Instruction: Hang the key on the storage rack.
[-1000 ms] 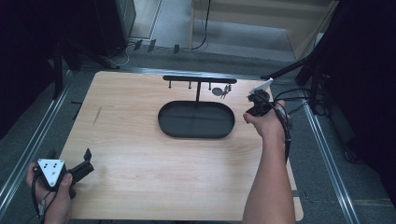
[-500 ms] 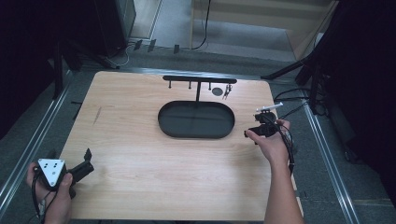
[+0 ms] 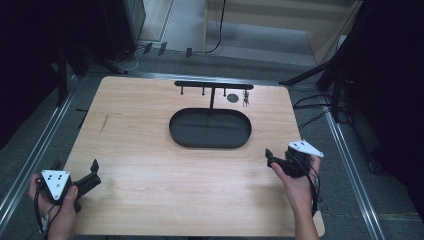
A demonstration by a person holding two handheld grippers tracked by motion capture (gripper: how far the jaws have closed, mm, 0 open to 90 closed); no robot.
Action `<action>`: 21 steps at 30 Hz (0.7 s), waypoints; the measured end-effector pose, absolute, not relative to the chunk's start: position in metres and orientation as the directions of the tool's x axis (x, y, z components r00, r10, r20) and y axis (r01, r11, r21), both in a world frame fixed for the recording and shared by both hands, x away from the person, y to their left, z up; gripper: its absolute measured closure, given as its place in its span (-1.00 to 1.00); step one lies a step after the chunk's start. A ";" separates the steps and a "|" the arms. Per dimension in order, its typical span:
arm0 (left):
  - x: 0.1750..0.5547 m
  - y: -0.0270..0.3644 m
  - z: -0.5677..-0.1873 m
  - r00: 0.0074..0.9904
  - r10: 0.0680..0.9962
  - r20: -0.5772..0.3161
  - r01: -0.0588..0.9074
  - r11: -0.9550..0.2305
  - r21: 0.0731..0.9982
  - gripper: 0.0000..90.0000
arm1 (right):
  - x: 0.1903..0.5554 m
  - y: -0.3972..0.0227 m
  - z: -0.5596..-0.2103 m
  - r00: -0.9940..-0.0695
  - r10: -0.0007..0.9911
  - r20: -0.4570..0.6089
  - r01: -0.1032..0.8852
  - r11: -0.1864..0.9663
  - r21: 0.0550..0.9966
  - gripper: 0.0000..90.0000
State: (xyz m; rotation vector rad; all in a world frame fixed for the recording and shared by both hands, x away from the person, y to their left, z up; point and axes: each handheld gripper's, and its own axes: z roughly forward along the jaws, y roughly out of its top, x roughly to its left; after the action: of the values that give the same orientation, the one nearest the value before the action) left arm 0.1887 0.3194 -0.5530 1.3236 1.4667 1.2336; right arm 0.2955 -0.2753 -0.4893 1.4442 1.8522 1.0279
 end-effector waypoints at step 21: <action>0.192 0.324 -0.552 -0.137 0.991 0.010 0.244 0.024 0.969 -1.00 | 0.234 -0.330 -0.545 -0.164 0.983 0.083 0.425 -0.006 0.905 -0.53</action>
State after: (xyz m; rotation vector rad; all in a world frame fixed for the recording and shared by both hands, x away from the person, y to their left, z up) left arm 0.1916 0.3237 -0.5523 1.3171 1.4995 1.1784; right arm 0.2336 -0.3305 -0.5452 1.4733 1.6478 1.1392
